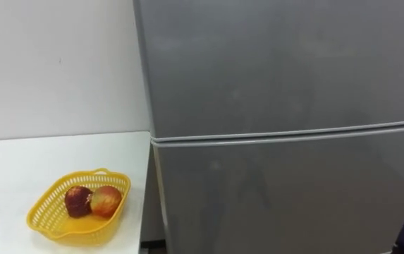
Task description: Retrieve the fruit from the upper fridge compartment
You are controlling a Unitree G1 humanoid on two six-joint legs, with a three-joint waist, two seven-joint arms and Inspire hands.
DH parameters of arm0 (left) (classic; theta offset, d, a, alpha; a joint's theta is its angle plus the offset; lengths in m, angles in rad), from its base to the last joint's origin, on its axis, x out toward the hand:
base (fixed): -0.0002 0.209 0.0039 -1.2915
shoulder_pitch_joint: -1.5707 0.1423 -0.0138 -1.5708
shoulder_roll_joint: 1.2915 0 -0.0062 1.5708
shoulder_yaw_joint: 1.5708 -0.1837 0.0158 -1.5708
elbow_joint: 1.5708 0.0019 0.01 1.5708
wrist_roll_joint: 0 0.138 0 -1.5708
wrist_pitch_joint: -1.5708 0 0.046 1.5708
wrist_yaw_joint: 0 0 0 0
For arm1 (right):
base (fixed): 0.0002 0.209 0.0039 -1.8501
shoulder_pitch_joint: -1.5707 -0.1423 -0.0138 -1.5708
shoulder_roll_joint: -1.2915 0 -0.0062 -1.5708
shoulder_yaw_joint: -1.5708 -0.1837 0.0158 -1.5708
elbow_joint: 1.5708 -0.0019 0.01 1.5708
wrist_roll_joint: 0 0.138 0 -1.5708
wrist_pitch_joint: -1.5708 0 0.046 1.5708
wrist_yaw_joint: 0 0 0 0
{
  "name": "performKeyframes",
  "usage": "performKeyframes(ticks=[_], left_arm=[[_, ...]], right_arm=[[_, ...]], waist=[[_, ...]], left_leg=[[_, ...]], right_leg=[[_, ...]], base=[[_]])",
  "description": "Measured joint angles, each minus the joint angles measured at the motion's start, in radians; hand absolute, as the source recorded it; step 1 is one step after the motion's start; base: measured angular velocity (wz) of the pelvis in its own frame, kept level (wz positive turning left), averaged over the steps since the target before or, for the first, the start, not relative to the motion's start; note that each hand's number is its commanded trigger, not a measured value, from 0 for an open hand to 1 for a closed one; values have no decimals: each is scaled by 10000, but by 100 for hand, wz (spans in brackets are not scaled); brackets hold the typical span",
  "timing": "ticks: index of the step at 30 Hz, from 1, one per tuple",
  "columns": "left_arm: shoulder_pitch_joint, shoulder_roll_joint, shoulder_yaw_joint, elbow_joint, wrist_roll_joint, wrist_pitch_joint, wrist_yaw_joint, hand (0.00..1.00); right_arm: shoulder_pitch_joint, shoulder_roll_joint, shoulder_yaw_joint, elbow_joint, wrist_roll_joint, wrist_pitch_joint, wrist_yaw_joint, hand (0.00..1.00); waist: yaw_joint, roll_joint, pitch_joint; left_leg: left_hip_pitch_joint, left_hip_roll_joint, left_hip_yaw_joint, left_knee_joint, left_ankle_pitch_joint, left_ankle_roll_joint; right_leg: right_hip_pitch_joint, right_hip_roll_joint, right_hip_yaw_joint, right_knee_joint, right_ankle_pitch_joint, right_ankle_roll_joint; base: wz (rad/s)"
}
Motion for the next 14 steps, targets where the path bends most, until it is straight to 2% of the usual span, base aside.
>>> performKeyframes(ticks=[2,4,6,10,14], left_arm=[[-1,-12,-4,57,-4,99,-7,0],[-67,-33,-15,78,-8,134,-125,0],[-67,-33,-52,112,-6,163,-172,0],[-108,-86,-306,150,-1,374,-214,0],[-175,-114,-350,149,6,499,-403,0]], right_arm=[[-143,89,80,272,-259,37,110,0],[-267,109,82,424,-774,147,180,0],[-275,108,214,425,-950,161,273,0],[-285,114,714,527,-1275,210,534,0],[-330,83,1018,611,-1508,217,883,0]], waist=[[-20,-48,14],[-11,15,61],[23,99,70],[28,310,48],[63,304,45]], left_leg=[[-8,-36,-116,54,-6,10],[-26,-30,-135,149,-44,42],[-17,-17,-122,166,-73,41],[-8,-32,-97,135,-73,41],[-1,-26,-74,79,-68,34]], right_leg=[[26,-17,-106,-9,-8,14],[57,-20,-117,-9,-13,22],[74,-17,-118,-20,-15,25],[87,-13,-88,-148,-17,28],[81,-6,-78,-149,-16,26]], base=[[15],[7],[0],[0],[0]])
